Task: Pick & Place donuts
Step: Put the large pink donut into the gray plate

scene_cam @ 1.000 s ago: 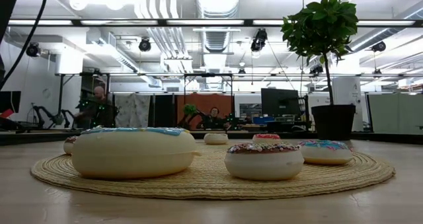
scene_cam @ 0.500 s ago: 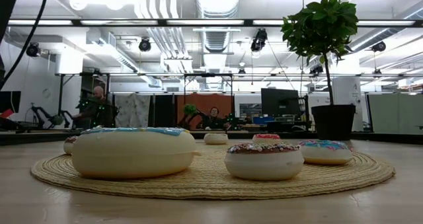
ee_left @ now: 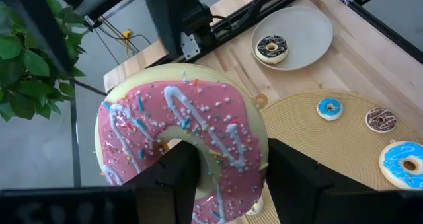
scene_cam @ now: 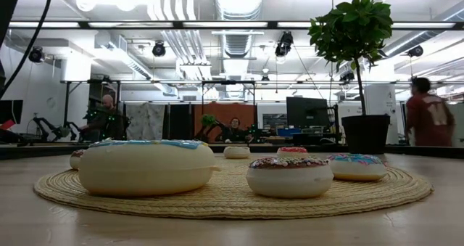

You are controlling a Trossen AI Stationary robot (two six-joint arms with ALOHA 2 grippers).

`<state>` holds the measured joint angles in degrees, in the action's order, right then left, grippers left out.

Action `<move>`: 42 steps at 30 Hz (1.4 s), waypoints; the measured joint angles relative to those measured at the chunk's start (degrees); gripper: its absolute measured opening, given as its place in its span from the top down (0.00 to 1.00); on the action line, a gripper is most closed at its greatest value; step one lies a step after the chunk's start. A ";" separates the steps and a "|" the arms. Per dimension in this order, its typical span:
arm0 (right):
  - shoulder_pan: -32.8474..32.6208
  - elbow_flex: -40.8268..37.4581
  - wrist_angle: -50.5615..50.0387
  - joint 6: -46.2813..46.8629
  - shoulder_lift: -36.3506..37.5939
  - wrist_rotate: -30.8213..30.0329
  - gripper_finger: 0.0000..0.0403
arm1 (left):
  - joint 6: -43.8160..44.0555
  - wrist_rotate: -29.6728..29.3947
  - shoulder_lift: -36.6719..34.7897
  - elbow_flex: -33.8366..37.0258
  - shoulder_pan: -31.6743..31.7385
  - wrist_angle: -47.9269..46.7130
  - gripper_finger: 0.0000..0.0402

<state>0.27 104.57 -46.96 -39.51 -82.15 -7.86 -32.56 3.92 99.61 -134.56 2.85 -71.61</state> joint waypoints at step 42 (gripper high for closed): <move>-3.87 -0.02 0.26 -16.52 -4.59 -4.63 0.38 | 1.01 4.44 0.00 4.52 0.01 1.07 0.66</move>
<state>-3.60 104.55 -46.70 -56.03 -86.74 -12.49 -31.55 8.36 99.61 -130.04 2.86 -70.54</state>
